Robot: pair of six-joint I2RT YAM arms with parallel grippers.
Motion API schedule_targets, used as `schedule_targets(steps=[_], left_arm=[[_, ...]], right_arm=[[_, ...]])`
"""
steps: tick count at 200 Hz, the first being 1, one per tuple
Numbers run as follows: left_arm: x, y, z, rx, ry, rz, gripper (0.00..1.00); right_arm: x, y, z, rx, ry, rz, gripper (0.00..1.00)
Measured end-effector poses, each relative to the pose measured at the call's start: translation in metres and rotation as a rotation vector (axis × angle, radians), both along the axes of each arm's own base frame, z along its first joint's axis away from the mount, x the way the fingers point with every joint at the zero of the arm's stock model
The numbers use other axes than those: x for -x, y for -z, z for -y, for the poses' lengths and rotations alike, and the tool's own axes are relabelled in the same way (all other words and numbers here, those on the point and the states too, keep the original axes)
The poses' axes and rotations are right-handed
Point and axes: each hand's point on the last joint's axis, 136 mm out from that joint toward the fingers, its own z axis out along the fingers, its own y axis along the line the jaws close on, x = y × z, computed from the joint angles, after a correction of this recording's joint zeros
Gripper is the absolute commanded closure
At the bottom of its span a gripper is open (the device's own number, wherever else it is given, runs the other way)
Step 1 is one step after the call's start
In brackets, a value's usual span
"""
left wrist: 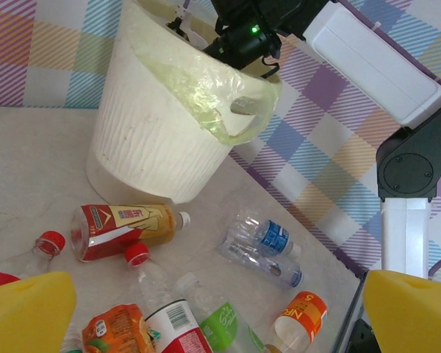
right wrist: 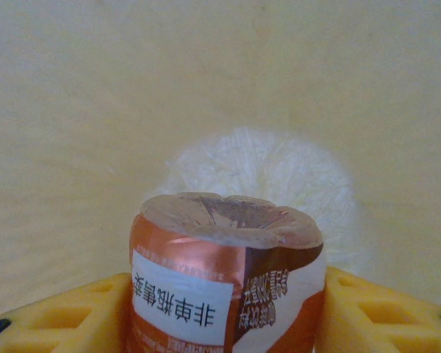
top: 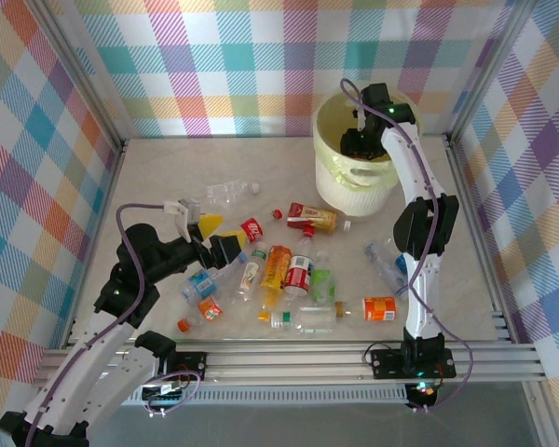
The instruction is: Put the plastic bottles in the bin
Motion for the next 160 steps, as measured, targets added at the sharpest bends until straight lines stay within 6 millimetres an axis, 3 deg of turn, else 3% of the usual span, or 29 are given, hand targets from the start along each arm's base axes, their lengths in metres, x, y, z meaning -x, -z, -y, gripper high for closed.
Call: schedule_targets(steps=[88,160], left_arm=[[0.0,0.0,-0.001,-0.01,-0.009,-0.003,0.0],[0.0,0.002,-0.002,-0.028,-0.012,-0.011,0.0]], right_arm=[[0.002,0.004,-0.003,-0.014,-0.01,-0.017,0.31],[0.0,-0.015,-0.002,-0.032,-0.01,0.016,0.25]])
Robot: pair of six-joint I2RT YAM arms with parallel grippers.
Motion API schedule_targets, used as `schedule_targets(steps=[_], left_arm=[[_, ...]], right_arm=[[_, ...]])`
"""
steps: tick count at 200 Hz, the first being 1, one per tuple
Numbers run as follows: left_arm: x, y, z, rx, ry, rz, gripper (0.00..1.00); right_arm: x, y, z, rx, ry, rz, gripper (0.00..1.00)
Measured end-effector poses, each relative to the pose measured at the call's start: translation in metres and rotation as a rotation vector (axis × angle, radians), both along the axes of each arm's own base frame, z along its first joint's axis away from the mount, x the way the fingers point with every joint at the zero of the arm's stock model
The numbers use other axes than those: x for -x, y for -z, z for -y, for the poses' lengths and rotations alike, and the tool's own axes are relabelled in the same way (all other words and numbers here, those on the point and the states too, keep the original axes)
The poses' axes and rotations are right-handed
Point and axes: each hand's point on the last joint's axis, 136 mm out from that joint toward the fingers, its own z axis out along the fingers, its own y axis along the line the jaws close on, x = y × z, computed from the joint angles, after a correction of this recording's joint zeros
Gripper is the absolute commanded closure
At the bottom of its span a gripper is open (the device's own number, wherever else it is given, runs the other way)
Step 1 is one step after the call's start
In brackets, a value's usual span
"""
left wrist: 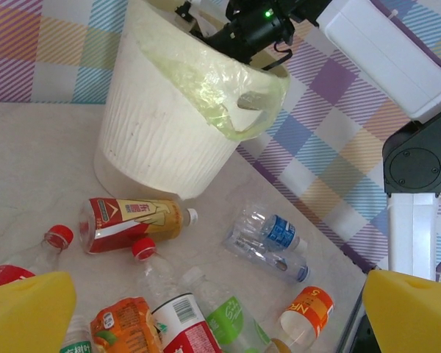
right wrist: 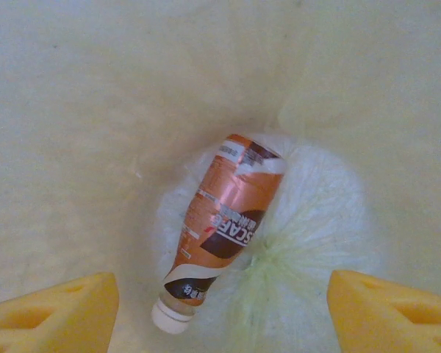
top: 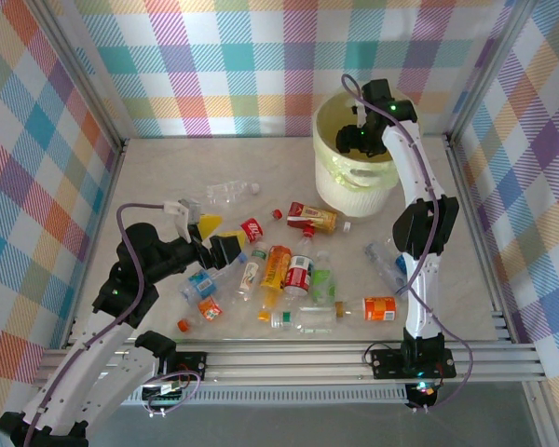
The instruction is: Put the plastic bottles in the bin
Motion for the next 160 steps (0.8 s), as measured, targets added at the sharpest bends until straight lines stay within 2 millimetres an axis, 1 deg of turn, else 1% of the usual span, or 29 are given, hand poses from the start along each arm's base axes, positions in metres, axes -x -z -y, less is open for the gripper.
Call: schedule_targets(steps=[23,42,61,85,99,117,139,160], left_arm=[[-0.001,-0.002,-0.002,-0.017,-0.01,-0.01,0.0],[-0.002,-0.004,-0.004,-0.054,-0.021,-0.018,0.0],[-0.003,-0.005,-0.009,-0.104,-0.046,-0.031,0.0],[-0.006,-0.001,-0.017,-0.164,-0.092,-0.064,0.0],[-0.009,0.003,-0.023,-0.206,-0.121,-0.093,0.0],[-0.013,0.005,-0.027,-0.259,-0.141,-0.118,0.0],[-0.02,0.008,-0.03,-0.335,-0.151,-0.134,0.0],[-0.026,0.012,-0.032,-0.413,-0.145,-0.135,0.0]], right_arm=[[0.002,-0.004,0.0,0.0,0.0,0.004,0.25],[0.006,-0.016,0.001,-0.003,0.0,0.02,0.25],[0.012,-0.04,0.003,-0.011,-0.002,0.063,0.25],[0.025,-0.082,0.005,-0.024,-0.006,0.146,0.25],[0.035,-0.107,0.007,-0.035,-0.007,0.196,0.25],[0.051,-0.132,0.01,-0.045,-0.008,0.245,0.25],[0.075,-0.151,0.013,-0.064,-0.018,0.281,0.24],[0.097,-0.157,0.013,-0.086,-0.034,0.303,0.23]])
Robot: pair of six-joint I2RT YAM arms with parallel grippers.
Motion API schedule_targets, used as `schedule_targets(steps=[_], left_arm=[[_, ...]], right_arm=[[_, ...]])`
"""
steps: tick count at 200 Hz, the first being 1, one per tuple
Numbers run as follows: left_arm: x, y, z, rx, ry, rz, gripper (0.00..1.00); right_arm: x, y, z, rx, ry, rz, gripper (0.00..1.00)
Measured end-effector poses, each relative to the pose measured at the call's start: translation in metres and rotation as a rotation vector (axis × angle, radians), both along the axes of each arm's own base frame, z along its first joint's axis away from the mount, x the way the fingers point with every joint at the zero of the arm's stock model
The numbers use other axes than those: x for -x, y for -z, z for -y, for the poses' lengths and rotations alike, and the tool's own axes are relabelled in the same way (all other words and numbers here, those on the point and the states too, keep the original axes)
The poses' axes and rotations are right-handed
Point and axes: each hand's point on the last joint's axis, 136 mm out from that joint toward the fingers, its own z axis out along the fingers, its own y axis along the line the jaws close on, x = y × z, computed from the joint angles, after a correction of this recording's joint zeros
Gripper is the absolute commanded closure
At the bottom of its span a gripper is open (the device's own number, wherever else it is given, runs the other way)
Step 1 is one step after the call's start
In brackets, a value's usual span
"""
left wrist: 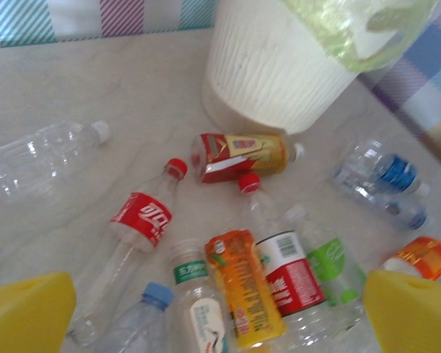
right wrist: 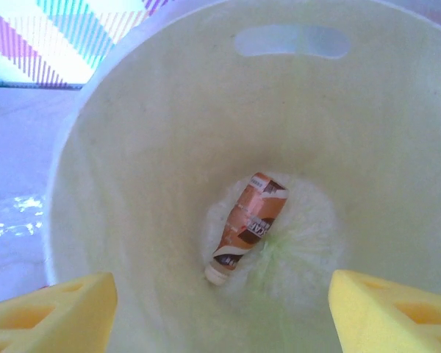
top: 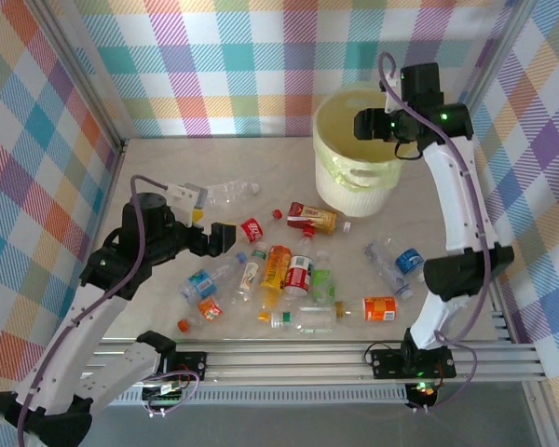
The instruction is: Put the plastic bottles in the bin
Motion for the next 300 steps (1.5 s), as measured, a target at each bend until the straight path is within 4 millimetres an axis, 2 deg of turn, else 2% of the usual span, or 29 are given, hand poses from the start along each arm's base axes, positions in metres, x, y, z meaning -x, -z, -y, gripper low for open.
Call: schedule_targets(steps=[44,87,125,134,171,210,255,300], left_arm=[[-0.023,0.012,-0.002,-0.173,0.017,-0.041,0.0],[-0.054,0.036,-0.006,-0.355,0.024,-0.107,0.0],[-0.084,0.056,0.0,-0.466,0.064,-0.17,0.0],[-0.092,0.062,0.001,-0.482,0.07,-0.186,0.0],[-0.125,0.085,0.001,-0.551,0.092,-0.249,0.0],[-0.164,0.12,-0.017,-0.591,0.069,-0.335,0.0],[-0.195,0.159,-0.029,-0.648,0.043,-0.386,0.0],[-0.222,0.191,-0.028,-0.698,0.052,-0.393,0.0]], right_arm=[[0.059,0.005,-0.017,-0.095,-0.114,0.033,0.18],[0.125,0.01,-0.043,-0.247,-0.287,0.08,0.12],[0.164,0.011,-0.061,-0.374,-0.412,0.087,0.0],[0.171,0.012,-0.065,-0.407,-0.441,0.076,0.0],[0.191,0.025,-0.078,-0.504,-0.526,0.017,0.0],[0.201,0.037,-0.083,-0.558,-0.553,-0.033,0.0],[0.212,0.037,-0.085,-0.58,-0.56,-0.033,0.0],[0.218,0.036,-0.083,-0.582,-0.549,-0.032,0.0]])
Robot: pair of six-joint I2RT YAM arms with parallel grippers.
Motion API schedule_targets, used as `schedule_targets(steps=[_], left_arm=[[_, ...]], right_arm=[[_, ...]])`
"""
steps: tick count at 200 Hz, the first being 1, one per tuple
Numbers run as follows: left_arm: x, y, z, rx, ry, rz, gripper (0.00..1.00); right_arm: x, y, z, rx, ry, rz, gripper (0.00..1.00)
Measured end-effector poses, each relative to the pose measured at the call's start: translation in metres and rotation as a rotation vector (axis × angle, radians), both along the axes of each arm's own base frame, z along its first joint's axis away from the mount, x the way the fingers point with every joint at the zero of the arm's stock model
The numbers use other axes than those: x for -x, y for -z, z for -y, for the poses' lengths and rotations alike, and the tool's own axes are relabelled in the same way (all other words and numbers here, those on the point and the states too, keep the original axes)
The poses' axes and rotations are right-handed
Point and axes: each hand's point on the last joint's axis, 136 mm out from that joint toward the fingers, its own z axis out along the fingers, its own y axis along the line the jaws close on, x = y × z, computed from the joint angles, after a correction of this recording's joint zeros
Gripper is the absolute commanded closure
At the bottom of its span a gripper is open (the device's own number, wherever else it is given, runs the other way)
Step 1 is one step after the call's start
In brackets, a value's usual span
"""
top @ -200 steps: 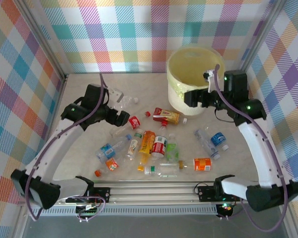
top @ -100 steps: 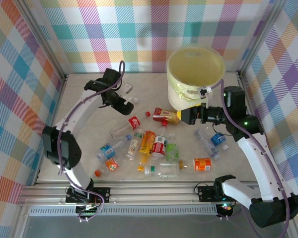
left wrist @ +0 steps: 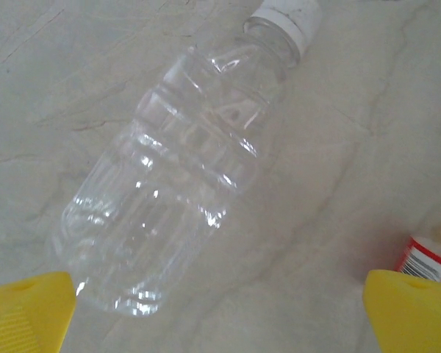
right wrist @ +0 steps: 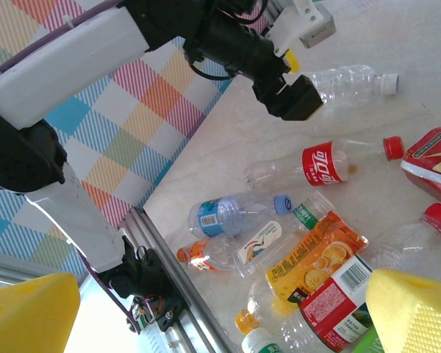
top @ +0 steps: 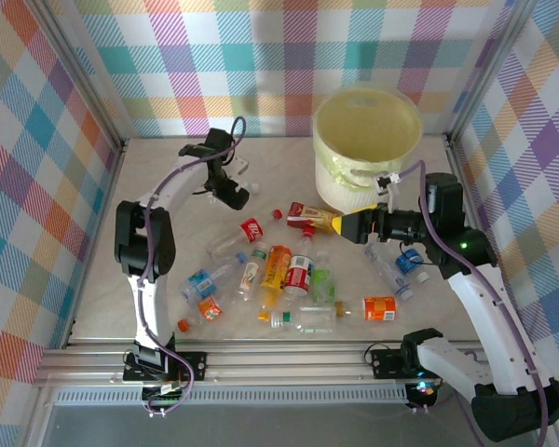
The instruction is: Put the plastic bottles in the bin
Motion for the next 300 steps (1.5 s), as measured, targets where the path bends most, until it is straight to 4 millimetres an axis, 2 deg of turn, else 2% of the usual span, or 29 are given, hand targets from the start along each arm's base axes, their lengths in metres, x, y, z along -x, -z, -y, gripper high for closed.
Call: schedule_targets(steps=[66,107,148,180,204,224,241,271,300], left_arm=[[-0.035,0.007,-0.001,-0.036,0.012,0.053,0.0],[-0.03,0.03,-0.004,-0.035,0.019,-0.009,0.0],[-0.022,0.035,-0.006,-0.036,0.016,-0.049,0.0],[-0.008,0.052,-0.011,-0.044,-0.007,-0.105,0.02],[0.003,0.064,-0.016,-0.047,-0.036,-0.145,0.11],[0.006,0.068,-0.02,-0.042,-0.066,-0.16,0.13],[0.007,0.07,-0.023,-0.038,-0.089,-0.165,0.17],[0.009,0.073,-0.024,-0.029,-0.125,-0.173,0.3],[0.012,0.07,-0.021,-0.003,-0.146,-0.176,0.36]], right_arm=[[0.005,0.007,0.002,0.009,0.014,-0.033,0.0],[0.006,0.008,0.003,0.015,0.021,-0.037,0.0],[0.006,0.008,0.003,0.015,0.021,-0.037,0.0],[0.006,0.009,0.003,0.015,0.021,-0.038,0.0],[0.007,0.013,0.003,0.018,0.021,-0.047,0.0],[0.007,0.015,0.003,0.019,0.021,-0.052,0.0],[0.008,0.013,0.004,0.018,0.021,-0.046,0.0],[0.011,0.012,0.004,0.015,0.021,-0.038,0.0],[0.011,0.014,0.004,0.015,0.022,-0.046,0.0]])
